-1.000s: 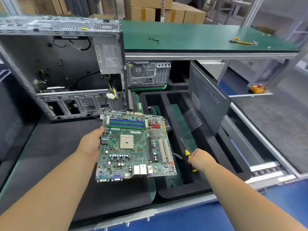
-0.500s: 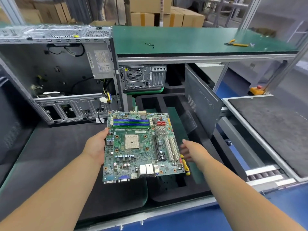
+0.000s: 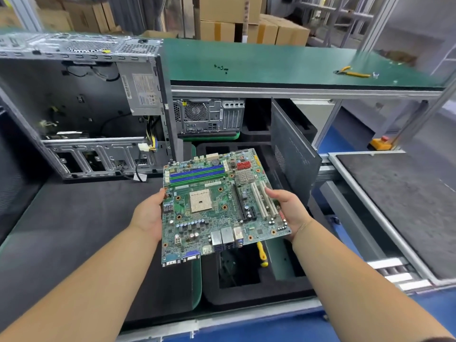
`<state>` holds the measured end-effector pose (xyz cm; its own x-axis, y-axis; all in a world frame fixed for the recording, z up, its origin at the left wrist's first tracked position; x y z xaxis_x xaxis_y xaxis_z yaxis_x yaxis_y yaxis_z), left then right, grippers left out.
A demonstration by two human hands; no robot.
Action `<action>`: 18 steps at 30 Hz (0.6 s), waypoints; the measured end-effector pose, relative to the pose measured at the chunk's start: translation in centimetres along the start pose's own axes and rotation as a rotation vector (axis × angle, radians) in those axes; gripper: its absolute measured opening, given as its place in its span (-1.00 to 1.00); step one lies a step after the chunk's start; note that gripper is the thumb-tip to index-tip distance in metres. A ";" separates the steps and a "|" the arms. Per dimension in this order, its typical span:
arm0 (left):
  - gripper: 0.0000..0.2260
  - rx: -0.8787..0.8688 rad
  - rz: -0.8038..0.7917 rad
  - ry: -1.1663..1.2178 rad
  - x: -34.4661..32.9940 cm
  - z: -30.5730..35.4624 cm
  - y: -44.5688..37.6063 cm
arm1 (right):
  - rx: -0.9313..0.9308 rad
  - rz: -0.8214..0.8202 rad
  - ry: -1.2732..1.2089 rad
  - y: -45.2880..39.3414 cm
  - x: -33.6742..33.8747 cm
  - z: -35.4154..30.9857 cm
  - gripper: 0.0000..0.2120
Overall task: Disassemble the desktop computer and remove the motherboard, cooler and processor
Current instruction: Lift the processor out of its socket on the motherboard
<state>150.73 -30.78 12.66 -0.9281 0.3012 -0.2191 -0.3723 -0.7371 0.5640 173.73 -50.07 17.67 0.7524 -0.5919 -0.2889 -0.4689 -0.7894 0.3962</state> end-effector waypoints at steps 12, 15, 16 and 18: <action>-0.65 0.088 -0.246 -0.084 -4.0 2.1 -4.9 | -0.055 0.035 -0.051 -1.6 -0.1 -3.1 -0.80; -0.60 0.119 -0.285 -0.175 -6.6 3.3 -6.1 | -0.013 0.109 -0.027 -1.9 0.3 -5.6 -0.86; -0.55 0.124 -0.308 -0.198 -7.5 3.6 -6.5 | 0.005 0.133 -0.018 -1.8 0.2 -6.5 -0.85; -0.50 0.122 -0.341 -0.215 -9.0 4.3 -7.2 | 0.062 0.170 0.033 -2.1 0.2 -8.1 -0.75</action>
<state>161.76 -25.58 13.99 -0.7239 0.6447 -0.2457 -0.6424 -0.4999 0.5809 178.61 -47.26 23.80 0.6741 -0.7129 -0.1934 -0.6174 -0.6875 0.3824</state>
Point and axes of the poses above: each hand's wrist, its own y-axis away from the middle knuckle, its own x-axis out of the back of the hand, z = x × y, the point moved 1 cm from there along -y, towards the middle knuckle, and after that the axes turned 7 degrees about -y, right-handed, at the moved point
